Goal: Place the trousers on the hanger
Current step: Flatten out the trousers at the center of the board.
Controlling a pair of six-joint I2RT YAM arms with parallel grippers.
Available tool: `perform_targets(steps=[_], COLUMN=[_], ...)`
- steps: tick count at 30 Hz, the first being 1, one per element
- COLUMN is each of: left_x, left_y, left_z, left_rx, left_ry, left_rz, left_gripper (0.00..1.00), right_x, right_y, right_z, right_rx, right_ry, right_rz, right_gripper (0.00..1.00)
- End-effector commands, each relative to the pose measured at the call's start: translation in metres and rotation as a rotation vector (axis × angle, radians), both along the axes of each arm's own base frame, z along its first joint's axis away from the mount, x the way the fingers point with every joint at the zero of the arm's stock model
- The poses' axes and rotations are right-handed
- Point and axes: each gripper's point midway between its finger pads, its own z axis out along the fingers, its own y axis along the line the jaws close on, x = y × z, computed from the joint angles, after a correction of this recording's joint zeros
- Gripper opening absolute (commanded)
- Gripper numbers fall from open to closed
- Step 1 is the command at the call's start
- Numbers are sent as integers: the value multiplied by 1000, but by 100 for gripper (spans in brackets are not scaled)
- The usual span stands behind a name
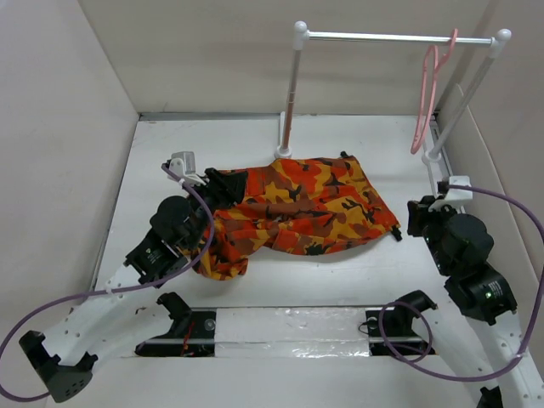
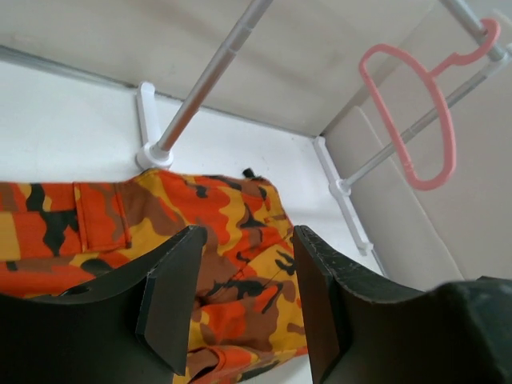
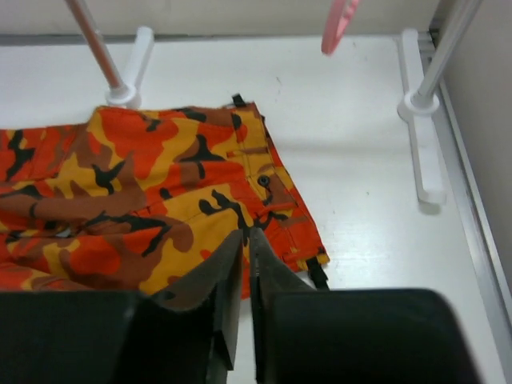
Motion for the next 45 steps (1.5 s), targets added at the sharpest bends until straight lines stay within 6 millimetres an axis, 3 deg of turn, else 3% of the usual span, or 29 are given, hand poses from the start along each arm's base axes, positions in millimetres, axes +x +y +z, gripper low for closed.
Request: perform_targets(steps=[1,7,11,12,13,15,21,26,34,37,41,43,45], left_x=[-4,-2,-5,-6,-9,-13,-38,-46,-46,-45,-42,-42,-42], left_y=[8,24,32,34,36,39,50,60,51,49,49,47,44], left_z=[-14,-34,-56,-63,-61,-61,-59,-59,-68,-67,-71,-72,-70], left_rx=[13,9,16,16,1,-12,-64,-139,-143,-142,-133,-133,-137], left_ry=[41,106,159,170,165,167,155,136,136,134,140,141,130], left_rz=[23,108,144,148,148,142,125,151,116,112,123,119,105], left_gripper=[47,47,47,47,46,46,45,41,40,39,39,38,37], right_x=[4,26,43,51,55,61,77,87,110,111,111,110,111], right_y=[-10,0,-14,-22,-26,-34,-80,-70,-51,-46,-44,-51,-62], right_z=[-25,-44,-65,-73,-79,-98,-164,-211,-241,-255,-260,-258,-240], right_rx=[-31,-1,-11,3,5,29,145,267,389,429,463,445,431], right_ry=[85,143,209,234,251,297,431,544,561,578,573,567,502], right_rz=[-70,-80,-147,-171,-178,-186,-292,-247,-170,-164,-175,-218,-279], right_gripper=[0,0,52,73,78,83,84,79,70,63,35,16,0])
